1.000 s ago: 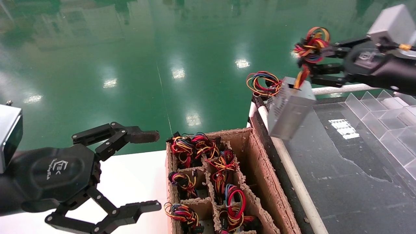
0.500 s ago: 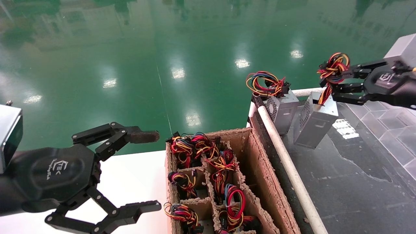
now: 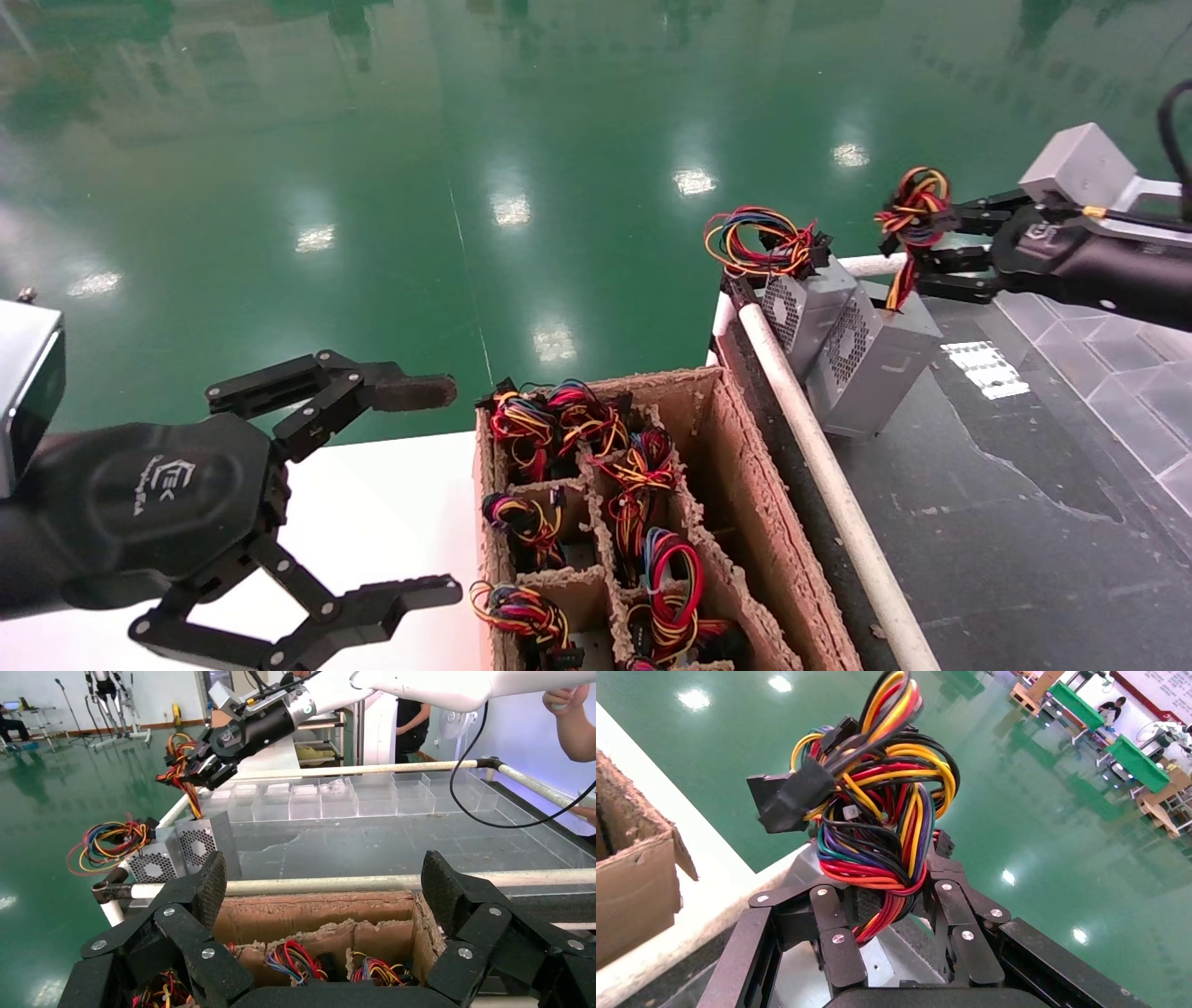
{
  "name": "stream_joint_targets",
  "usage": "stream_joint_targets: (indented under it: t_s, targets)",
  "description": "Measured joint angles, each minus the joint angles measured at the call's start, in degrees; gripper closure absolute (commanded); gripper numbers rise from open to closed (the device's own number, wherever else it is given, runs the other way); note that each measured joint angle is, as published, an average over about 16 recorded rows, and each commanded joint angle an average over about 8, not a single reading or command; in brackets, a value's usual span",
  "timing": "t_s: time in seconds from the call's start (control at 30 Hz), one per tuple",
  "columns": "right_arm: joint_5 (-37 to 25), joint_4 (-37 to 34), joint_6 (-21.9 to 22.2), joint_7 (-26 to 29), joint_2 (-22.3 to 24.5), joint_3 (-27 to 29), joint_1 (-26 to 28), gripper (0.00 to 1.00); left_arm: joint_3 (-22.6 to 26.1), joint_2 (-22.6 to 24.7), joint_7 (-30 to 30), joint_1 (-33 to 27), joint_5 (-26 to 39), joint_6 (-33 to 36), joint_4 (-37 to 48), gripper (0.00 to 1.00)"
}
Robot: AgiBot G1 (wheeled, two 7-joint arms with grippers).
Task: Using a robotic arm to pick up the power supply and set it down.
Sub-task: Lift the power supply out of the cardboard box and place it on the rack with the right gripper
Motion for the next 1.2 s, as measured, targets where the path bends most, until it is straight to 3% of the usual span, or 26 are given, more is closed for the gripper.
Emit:
stream_joint_targets:
  t_s: [0.77, 1.2]
  targets:
    - [-2.36, -14.30, 0.46, -7.16, -2.93, -1.10, 7.92, 1.00, 0.02, -0.01, 0.01, 0.00, -0.01, -0.01, 0.00, 0.00]
    - [-3.95, -19.26, 4.28, -10.58, -5.81, -1.91, 11.24, 1.00, 0.03, -0.01, 0.01, -0.01, -0.02, -0.01, 0.00, 0.00]
